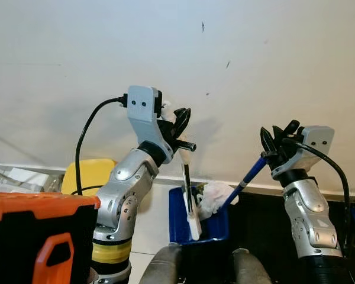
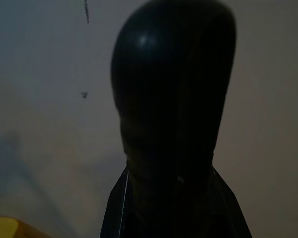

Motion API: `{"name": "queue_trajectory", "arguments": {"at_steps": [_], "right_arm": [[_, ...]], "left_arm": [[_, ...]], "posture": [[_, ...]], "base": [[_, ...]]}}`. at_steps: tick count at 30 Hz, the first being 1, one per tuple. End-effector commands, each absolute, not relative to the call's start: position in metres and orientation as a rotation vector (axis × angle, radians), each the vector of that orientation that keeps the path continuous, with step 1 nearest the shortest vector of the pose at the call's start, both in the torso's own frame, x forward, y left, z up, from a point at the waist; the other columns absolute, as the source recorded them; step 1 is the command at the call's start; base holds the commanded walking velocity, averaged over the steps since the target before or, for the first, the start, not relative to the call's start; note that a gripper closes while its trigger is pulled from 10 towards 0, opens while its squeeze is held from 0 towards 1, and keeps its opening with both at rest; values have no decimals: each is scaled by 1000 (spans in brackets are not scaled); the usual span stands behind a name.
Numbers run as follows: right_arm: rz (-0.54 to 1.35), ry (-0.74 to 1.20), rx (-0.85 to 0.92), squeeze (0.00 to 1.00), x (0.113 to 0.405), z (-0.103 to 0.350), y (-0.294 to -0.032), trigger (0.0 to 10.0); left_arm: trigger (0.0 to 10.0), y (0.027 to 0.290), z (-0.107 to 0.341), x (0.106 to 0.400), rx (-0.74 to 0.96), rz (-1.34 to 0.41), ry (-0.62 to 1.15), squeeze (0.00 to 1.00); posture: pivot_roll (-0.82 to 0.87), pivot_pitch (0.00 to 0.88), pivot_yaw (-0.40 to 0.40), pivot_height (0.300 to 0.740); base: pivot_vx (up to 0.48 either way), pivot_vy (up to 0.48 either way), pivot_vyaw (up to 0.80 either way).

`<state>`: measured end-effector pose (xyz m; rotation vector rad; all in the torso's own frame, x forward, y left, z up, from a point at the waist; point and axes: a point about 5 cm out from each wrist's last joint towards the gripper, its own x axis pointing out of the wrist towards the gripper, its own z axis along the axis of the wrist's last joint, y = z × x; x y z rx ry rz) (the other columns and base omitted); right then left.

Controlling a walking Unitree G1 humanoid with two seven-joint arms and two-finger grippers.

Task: Sweep floor

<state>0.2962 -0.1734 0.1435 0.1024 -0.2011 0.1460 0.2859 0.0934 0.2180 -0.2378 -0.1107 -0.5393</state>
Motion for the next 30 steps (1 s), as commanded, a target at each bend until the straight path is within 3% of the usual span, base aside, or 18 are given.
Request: {"name": "queue_trajectory", "arguments": {"at_steps": [1,8,30], "right_arm": [[153,-267,143,0,295,156,-171,10000],[156,-256,146,0,295,156,-170,10000],[150,-238,148,0,294,151,-171,10000]], "left_arm": [[10000,96,212,286,-205,-524,-86,0],[10000,97,212,288,-196,-510,-93,0],[10000,98,208,290,-194,-504,-89,0]], "posture": [[104,136,61,740],[104,136,62,740],[107,138,66,740]], "base": [[0,0,0],[0,0,0],[11,-429,0]]}}
